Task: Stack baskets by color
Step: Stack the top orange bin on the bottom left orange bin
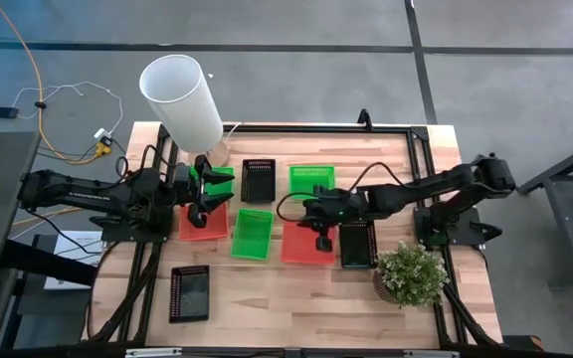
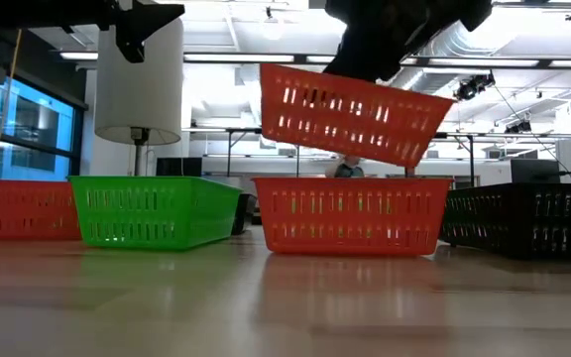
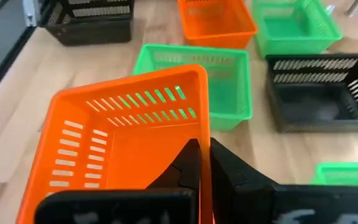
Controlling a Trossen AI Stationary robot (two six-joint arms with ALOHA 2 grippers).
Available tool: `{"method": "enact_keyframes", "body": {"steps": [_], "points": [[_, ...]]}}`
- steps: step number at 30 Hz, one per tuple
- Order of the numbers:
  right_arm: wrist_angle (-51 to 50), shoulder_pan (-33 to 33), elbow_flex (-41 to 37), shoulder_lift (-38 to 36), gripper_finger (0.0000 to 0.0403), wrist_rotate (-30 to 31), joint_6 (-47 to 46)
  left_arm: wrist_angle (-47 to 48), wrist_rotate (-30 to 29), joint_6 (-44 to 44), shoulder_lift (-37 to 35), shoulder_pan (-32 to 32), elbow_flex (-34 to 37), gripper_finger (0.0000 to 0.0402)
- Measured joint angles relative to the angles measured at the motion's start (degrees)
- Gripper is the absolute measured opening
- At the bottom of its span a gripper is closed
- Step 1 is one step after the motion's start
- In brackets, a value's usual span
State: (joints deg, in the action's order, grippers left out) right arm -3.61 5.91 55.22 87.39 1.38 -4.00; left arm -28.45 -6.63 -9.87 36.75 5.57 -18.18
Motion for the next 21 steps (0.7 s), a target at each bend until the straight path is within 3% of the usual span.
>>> {"method": "enact_keyframes", "body": {"steps": [21], "points": [[-1.3, -0.8, 0.0, 5.3, 0.0, -1.0, -4.8, 0.1, 0.0, -0.4, 0.0, 0.0, 0.0, 0.0234]]}}
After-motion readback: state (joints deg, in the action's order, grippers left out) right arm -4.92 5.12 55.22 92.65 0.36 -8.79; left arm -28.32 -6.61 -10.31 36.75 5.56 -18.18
